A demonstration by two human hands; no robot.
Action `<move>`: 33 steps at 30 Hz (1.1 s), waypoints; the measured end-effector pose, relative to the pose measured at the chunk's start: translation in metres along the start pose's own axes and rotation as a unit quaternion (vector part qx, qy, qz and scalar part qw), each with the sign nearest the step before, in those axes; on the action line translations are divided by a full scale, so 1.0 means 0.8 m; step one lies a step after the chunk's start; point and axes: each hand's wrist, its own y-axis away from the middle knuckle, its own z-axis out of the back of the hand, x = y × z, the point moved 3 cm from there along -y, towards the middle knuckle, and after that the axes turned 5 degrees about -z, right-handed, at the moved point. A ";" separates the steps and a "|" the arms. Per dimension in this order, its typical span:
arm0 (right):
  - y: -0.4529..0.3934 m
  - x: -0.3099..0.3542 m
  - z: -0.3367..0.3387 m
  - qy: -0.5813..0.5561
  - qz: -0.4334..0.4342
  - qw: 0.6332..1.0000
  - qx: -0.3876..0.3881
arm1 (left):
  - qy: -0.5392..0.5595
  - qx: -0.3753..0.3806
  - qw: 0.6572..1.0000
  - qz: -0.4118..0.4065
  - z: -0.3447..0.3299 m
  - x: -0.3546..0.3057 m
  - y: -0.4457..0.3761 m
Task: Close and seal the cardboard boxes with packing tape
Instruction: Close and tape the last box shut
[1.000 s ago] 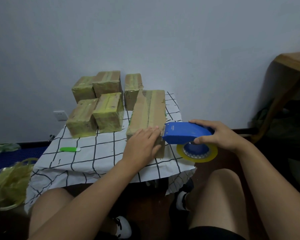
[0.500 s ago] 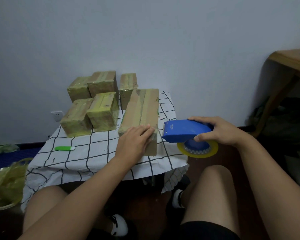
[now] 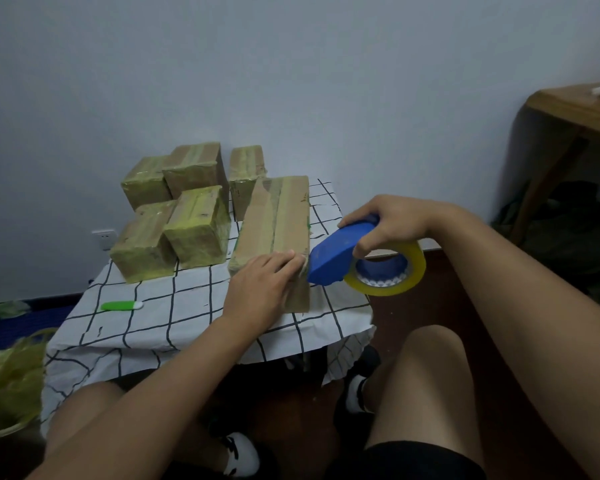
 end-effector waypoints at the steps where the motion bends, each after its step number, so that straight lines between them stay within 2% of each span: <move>1: -0.004 0.003 -0.002 0.042 -0.006 0.999 0.005 | -0.003 0.004 1.000 0.001 0.002 0.000 0.000; 3: -0.012 -0.001 -0.015 0.128 -0.033 0.991 0.023 | -0.002 0.011 1.000 0.005 0.006 -0.001 0.001; 4: -0.014 -0.009 -0.021 0.136 -0.048 0.989 0.015 | 0.001 0.017 1.000 0.005 0.008 -0.001 0.001; 8: 0.001 -0.035 -0.017 0.021 -0.089 0.987 -0.132 | 0.002 0.033 0.999 -0.004 0.007 -0.002 0.003; 13: 0.003 -0.034 -0.056 -0.139 -0.138 0.932 -0.307 | -0.050 0.037 0.997 -0.038 0.007 -0.006 0.000; 16: -0.009 -0.026 -0.097 -0.232 -0.163 0.888 -0.361 | -0.079 0.039 0.995 -0.048 0.005 -0.011 -0.007; 20: -0.023 -0.019 -0.143 -0.286 -0.179 0.848 -0.408 | -0.079 0.014 0.995 -0.053 -0.001 -0.010 -0.009; 24: -0.022 -0.013 -0.171 -0.315 -0.205 0.813 -0.445 | -0.044 0.001 0.999 -0.029 -0.002 -0.006 -0.001; 26: -0.019 -0.008 -0.182 -0.316 -0.205 0.802 -0.464 | -0.014 0.007 1.000 0.012 0.000 -0.002 0.000; 30: -0.018 -0.006 -0.192 -0.322 -0.214 0.791 -0.475 | 0.137 0.050 0.987 0.072 0.007 0.006 0.002; 33: -0.017 -0.006 -0.191 -0.314 -0.218 0.790 -0.478 | 0.219 0.048 0.969 0.101 0.011 0.013 -0.007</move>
